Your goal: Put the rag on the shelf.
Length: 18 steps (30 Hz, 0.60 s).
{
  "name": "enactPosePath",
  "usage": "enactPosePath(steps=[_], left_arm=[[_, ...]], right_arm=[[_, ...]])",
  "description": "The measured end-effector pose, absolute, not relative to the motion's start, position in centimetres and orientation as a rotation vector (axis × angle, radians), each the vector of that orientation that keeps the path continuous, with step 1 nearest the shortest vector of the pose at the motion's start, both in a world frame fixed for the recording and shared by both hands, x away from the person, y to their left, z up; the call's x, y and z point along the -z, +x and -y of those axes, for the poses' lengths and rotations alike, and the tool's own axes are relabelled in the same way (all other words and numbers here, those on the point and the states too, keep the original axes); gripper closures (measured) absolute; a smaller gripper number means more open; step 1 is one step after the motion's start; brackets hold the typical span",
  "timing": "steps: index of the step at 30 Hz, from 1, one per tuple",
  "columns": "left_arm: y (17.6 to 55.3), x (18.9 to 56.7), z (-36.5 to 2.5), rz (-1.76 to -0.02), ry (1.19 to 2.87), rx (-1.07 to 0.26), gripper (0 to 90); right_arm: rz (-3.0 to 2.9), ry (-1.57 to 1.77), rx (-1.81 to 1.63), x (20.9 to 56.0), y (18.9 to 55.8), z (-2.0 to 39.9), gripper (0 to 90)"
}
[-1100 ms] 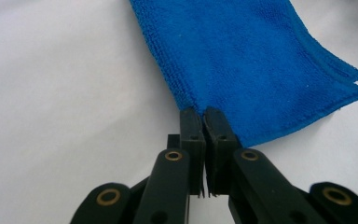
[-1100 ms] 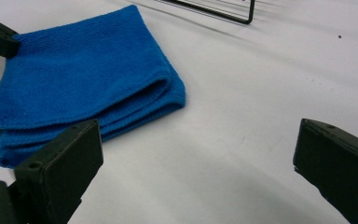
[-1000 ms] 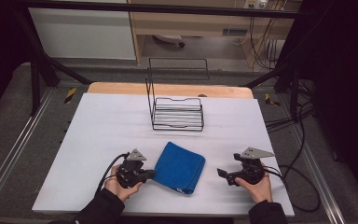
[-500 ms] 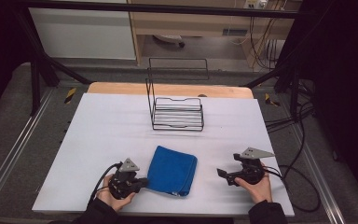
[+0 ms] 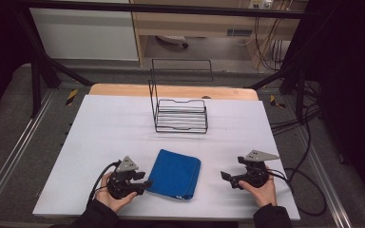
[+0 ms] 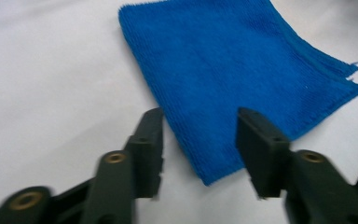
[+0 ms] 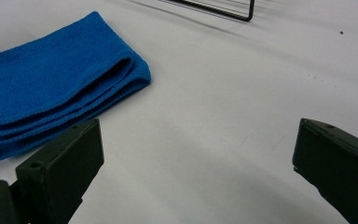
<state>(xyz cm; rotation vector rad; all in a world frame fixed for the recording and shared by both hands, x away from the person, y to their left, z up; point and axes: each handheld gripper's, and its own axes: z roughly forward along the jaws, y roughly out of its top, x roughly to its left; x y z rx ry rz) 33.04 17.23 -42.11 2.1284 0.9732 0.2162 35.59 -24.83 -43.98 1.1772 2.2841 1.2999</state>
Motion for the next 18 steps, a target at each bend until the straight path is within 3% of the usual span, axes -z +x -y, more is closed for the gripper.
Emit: enactPosePath(steps=[2, 3, 9, 13, 14, 18], left_arm=[[33.5, 42.1, -17.3, -0.968, 2.122, -0.218, 35.8], [33.8, 42.1, -17.2, -0.971, 2.121, -0.222, 35.8], [35.2, 41.9, -17.0, -0.954, 2.138, -0.22, 16.5], [36.3, 41.0, -17.2, -0.95, 2.119, -0.234, 12.9], [36.6, 40.8, -17.4, -0.95, 2.112, -0.241, 11.5], [37.5, 40.5, -17.9, -0.964, 2.078, -0.242, 8.8]], right_arm=[[-2.267, 1.18, -1.312, 43.8, 35.5, 24.2, 6.3], [-2.267, 1.18, -1.312, 43.8, 35.5, 24.2, 6.3], [-2.263, 1.202, -1.298, 43.2, 35.6, 20.7, 15.3], [-2.282, 1.238, -1.289, 43.3, 36.2, 18.8, 19.7], [-2.3, 1.245, -1.265, 43.4, 36.8, 17.7, 25.3], [-2.314, 1.245, -1.213, 43.9, 38.0, 16.0, 34.0]])
